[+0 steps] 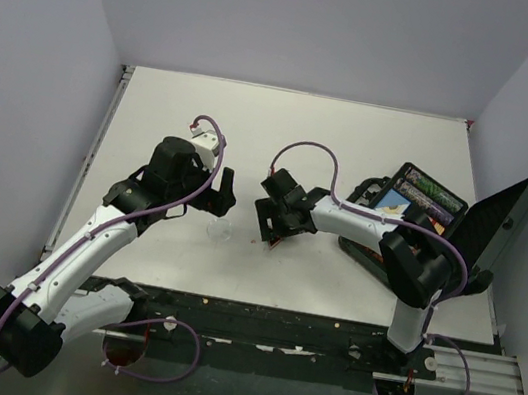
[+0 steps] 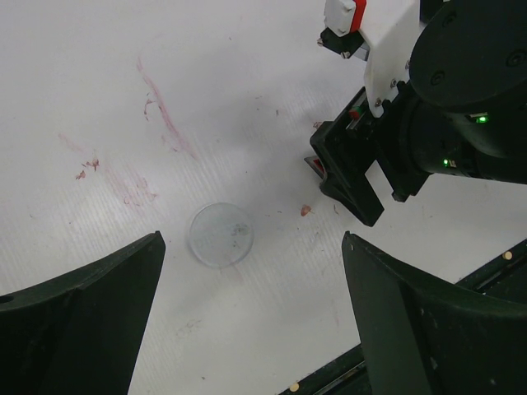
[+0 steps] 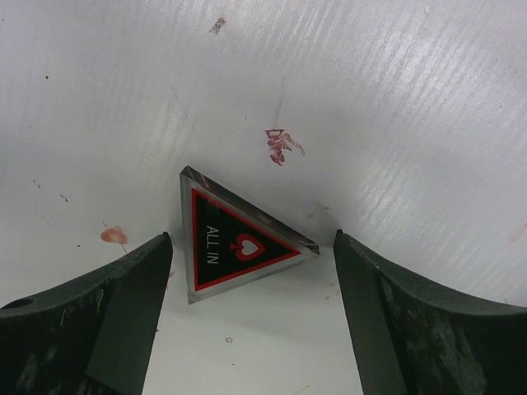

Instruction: Pack up texas hold em set

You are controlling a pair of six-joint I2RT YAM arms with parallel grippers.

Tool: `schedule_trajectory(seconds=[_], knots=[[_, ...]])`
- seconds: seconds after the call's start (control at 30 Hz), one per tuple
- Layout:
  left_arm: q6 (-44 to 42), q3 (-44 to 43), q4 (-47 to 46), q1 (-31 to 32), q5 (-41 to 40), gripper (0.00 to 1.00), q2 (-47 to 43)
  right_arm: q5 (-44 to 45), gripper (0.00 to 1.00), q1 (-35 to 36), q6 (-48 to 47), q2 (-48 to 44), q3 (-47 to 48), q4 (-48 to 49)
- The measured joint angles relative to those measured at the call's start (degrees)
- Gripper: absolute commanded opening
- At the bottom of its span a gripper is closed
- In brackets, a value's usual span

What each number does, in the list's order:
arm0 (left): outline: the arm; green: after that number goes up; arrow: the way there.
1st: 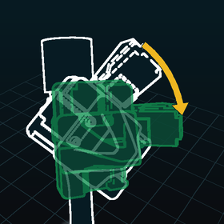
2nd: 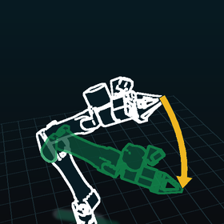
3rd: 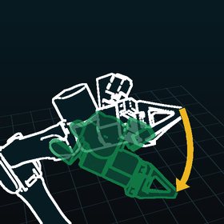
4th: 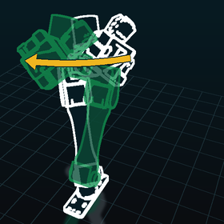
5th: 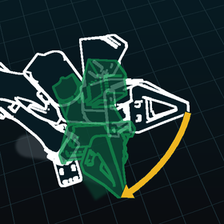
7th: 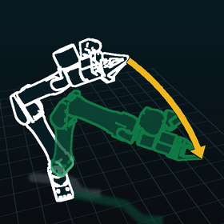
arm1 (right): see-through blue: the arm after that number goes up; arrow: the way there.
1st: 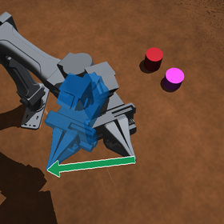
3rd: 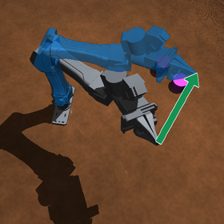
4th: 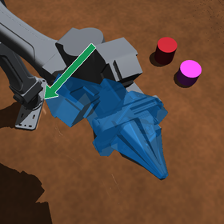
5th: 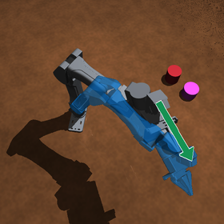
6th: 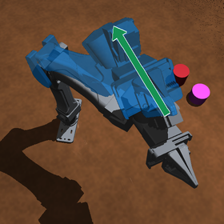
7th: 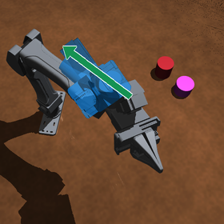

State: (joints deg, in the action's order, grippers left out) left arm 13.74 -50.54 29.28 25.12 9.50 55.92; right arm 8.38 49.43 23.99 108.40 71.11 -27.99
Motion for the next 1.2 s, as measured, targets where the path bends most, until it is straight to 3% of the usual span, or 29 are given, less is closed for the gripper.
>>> schedule_trajectory(seconds=[0.6, 0.9, 1.07, 1.2], knots=[[0.0, 0.0, 0.0, 0.0, 0.0, 0.97, -0.2, 0.9, 0.53, 0.4, 0.2, 0.1, 0.0, -0.5], [0.0, 0.0, 0.0, 0.0, 0.0, 0.97, -0.2, 5.8, 0.48, 0.3, 1.0, -1.9, 0.5, -5.4], [0.0, 0.0, 0.0, 0.0, 0.0, 0.97, -0.4, 8.8, 0.47, -3.3, 0.9, -8.5, 2.0, -9.2], [0.0, 0.0, 0.0, 0.0, 0.0, 0.97, -0.6, 10.9, 0.47, -11.8, 0.5, -15.4, 2.1, -10.0]])
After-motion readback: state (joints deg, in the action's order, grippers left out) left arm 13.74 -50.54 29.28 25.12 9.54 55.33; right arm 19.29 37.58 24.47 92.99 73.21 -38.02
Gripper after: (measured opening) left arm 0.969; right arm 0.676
